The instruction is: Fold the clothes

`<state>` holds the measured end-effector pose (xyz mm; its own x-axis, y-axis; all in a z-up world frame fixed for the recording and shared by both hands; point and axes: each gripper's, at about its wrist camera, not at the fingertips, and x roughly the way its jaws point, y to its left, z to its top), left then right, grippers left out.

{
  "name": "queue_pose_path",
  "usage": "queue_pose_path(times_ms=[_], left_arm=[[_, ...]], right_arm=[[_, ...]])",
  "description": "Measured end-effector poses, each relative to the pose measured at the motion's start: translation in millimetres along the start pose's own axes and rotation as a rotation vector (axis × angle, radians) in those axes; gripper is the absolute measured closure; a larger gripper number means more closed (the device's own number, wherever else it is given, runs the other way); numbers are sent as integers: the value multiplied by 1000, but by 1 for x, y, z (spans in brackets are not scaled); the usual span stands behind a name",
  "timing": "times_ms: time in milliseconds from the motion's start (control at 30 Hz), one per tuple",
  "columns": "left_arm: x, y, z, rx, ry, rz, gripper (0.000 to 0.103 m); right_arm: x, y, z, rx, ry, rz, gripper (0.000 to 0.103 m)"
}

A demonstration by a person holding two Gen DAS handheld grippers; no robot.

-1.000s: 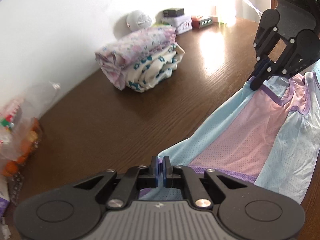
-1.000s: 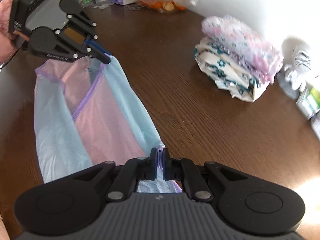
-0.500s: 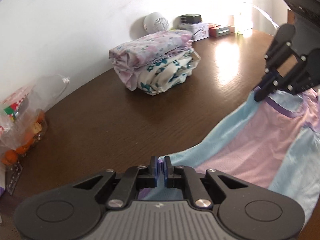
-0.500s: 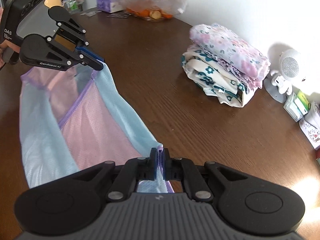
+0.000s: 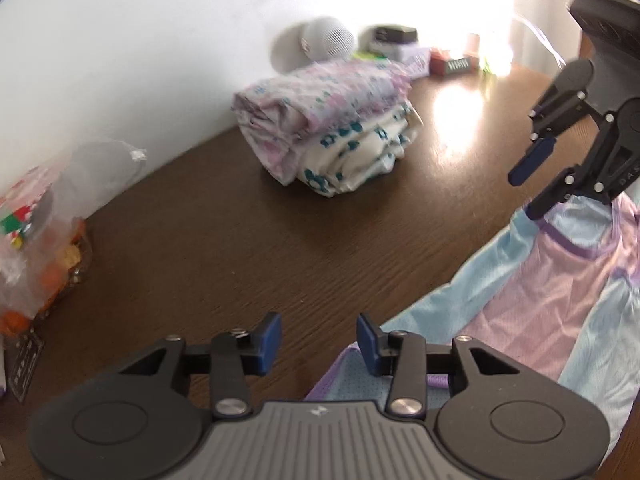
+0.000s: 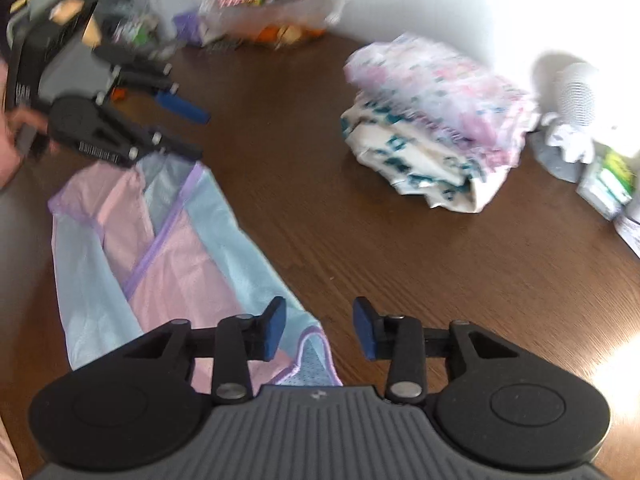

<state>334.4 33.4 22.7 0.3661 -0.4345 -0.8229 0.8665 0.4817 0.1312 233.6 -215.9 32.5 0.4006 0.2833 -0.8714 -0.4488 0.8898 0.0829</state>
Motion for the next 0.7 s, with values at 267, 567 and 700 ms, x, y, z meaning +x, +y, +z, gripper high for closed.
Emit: queue_pose_path(times_ms=[267,567,700], left_arm=[[22,-1,-2,49,84,-72,79],[18,-28,-10,155,52,-30,100],[2,-46,-20,193,-40,104,101]], right_arm=[[23,5,4,-40,88,23,71],[20,15,-2,-92,121,-11,99],[9,26,-7,-125,82,-67,99]])
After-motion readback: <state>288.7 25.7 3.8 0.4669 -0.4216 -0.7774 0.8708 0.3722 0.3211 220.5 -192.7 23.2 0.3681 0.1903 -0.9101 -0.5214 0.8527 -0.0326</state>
